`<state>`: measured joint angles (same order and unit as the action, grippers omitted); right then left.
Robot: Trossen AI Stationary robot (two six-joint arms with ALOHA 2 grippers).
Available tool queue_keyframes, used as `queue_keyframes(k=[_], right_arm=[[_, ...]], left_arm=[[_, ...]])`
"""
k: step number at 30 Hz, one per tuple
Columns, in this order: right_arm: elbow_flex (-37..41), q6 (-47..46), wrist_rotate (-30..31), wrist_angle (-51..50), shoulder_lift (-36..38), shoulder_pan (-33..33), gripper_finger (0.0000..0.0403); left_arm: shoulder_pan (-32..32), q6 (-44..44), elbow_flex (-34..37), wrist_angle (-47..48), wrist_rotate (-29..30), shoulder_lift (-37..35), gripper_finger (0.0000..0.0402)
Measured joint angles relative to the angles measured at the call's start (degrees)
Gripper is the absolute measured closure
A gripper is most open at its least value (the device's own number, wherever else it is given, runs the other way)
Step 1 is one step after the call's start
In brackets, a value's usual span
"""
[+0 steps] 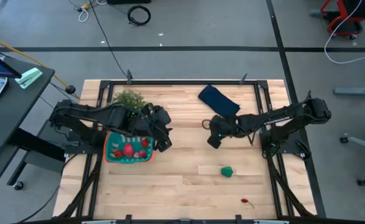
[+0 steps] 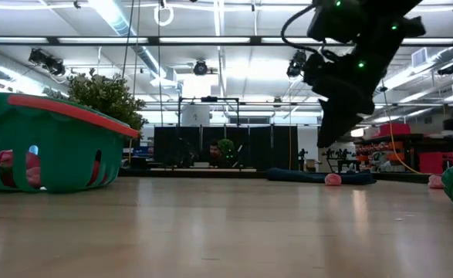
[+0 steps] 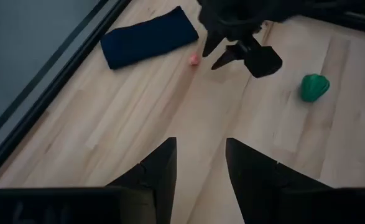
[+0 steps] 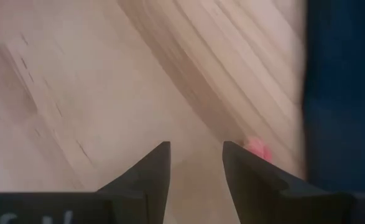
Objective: Pick and placing Produce into tupperware
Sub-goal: Put the peach into the green basket
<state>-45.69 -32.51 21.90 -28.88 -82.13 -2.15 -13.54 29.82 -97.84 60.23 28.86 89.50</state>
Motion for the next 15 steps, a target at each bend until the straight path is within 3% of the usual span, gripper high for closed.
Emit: queue_keyframes(k=[8,15], right_arm=[[2.84,-5.97,-1.62,1.11,0.0,4.48,0.0247],[10.98,-7.75,4.37,13.84,0.0,6.27,0.0247]], left_arm=[[-0.02,-1.15,0.0,0.07,-0.04,0.39,0.0268],[-0.02,-3.14,0.0,-0.02,-0.04,0.39,0.0264]])
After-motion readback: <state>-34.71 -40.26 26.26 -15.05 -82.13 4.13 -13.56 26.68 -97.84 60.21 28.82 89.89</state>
